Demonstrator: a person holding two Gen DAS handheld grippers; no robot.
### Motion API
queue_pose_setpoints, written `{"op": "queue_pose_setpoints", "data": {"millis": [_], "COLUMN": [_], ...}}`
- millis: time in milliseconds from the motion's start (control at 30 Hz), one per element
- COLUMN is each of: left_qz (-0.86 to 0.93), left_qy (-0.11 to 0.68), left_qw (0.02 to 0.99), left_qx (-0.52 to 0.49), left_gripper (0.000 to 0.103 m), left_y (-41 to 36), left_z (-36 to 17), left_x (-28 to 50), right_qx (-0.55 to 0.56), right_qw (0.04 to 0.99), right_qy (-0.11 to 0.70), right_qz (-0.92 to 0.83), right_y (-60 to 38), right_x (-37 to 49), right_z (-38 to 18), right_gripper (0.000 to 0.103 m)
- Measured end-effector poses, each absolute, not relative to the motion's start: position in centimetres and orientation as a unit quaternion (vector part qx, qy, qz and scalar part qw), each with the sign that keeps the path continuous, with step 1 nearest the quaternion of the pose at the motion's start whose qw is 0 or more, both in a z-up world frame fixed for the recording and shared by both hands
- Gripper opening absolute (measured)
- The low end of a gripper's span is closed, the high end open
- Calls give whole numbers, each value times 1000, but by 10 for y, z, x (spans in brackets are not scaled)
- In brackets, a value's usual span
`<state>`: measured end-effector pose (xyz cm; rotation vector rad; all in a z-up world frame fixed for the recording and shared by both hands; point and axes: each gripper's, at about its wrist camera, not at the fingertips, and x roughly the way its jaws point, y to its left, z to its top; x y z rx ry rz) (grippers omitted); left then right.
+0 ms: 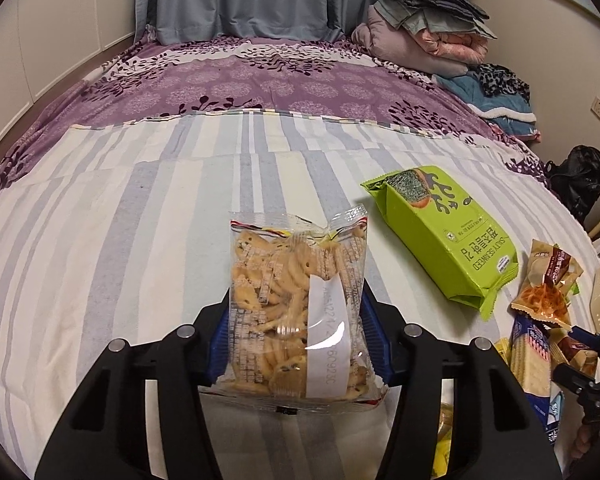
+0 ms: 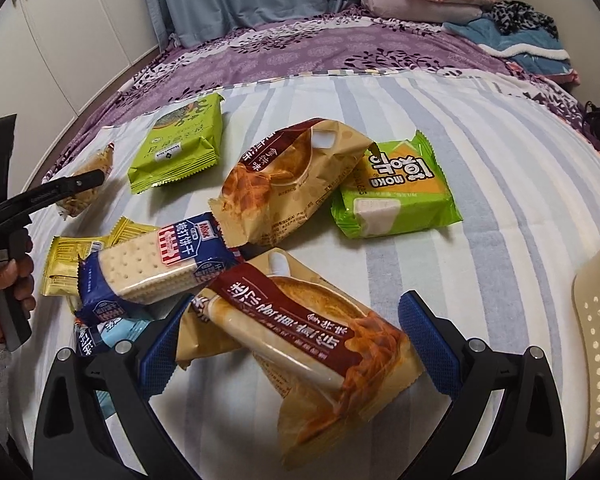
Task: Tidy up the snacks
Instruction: 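Carry the orange wafer packet with the right gripper into the cream basket and release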
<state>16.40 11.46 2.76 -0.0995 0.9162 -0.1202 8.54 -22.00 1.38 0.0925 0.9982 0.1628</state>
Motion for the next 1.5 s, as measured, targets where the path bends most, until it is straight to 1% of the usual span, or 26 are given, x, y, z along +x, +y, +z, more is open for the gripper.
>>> {"op": "queue_pose_setpoints", "data": {"millis": [133, 167, 200, 267, 433, 467, 500, 567, 600, 667, 733, 800, 833, 867, 933, 967, 1000, 1100, 1233, 1300, 1333, 1367, 1400, 1433, 1467, 1500], "left_qz": [-59, -60, -63, -66, -62, -57, -53, -46, -43, -36, -32, -27, -25, -24, -28, -28, -30, -26, -27, -31, -34, -35, -38, -41, -44, -47], "left_qy": [434, 431, 427, 422, 424, 425, 428, 435, 439, 446, 452, 461, 464, 468, 471, 472, 471, 468, 448, 436, 430, 425, 419, 413, 408, 404], "left_qw": [897, 899, 901, 903, 903, 903, 902, 899, 897, 894, 891, 887, 885, 883, 882, 881, 881, 883, 893, 899, 901, 904, 906, 909, 911, 913], "left_qx": [-52, -51, -50, -46, -32, -29, -26, -22, -23, -24, -21, -21, -20, -18, -19, -20, -23, -30, -31, -36, -38, -40, -42, -43, -44, -44], "left_gripper": [56, 56, 57, 57, 57, 57, 57, 60, 64, 66, 66, 66, 66, 66, 66, 66, 61, 56, 56, 56, 56, 56, 56, 56, 56, 56], "left_y": [113, 112, 111, 108, 104, 105, 105, 108, 109, 112, 114, 116, 116, 117, 116, 117, 117, 118, 115, 115, 115, 114, 114, 112, 110, 107], "left_z": [37, 41, 44, 49, 54, 53, 51, 47, 43, 36, 29, 22, 19, 15, 10, 7, 6, 8, 22, 34, 40, 46, 53, 59, 65, 71], "left_x": [157, 156, 153, 150, 147, 147, 147, 150, 151, 155, 157, 161, 162, 164, 166, 167, 167, 166, 157, 150, 148, 145, 141, 138, 136, 132], "right_qx": [34, 28, 24, 26, 44, 51, 50, 47, 45, 45, 51, 58, 61, 65, 67, 66, 65, 67, 42, 26, 20, 15, 13, 16, 19, 25], "right_qw": [877, 878, 880, 882, 883, 885, 886, 891, 891, 889, 888, 886, 885, 884, 886, 885, 884, 878, 879, 881, 882, 884, 886, 886, 886, 886], "right_qy": [474, 472, 469, 466, 462, 457, 454, 446, 445, 449, 451, 453, 454, 454, 452, 454, 457, 467, 468, 468, 467, 464, 462, 460, 460, 460], "right_qz": [73, 70, 69, 69, 71, 76, 77, 75, 75, 78, 81, 83, 84, 83, 78, 77, 75, 76, 73, 65, 60, 54, 48, 50, 53, 57], "right_y": [-217, -217, -216, -217, -228, -230, -231, -233, -234, -235, -237, -239, -240, -240, -241, -240, -241, -241, -232, -227, -226, -226, -227, -229, -231, -233], "right_x": [84, 83, 81, 77, 68, 65, 63, 57, 57, 57, 57, 59, 61, 61, 62, 62, 63, 65, 64, 64, 63, 62, 61, 61, 60, 59], "right_z": [12, 12, 13, 15, 21, 23, 26, 32, 34, 34, 32, 30, 29, 28, 26, 24, 22, 15, 13, 12, 12, 13, 14, 16, 17, 18], "right_gripper": [98, 93, 90, 79, 76, 66, 61, 57, 56, 55, 55, 58, 66, 80, 91, 91, 91, 92, 97, 96, 93, 84, 78, 65, 58, 57]}}
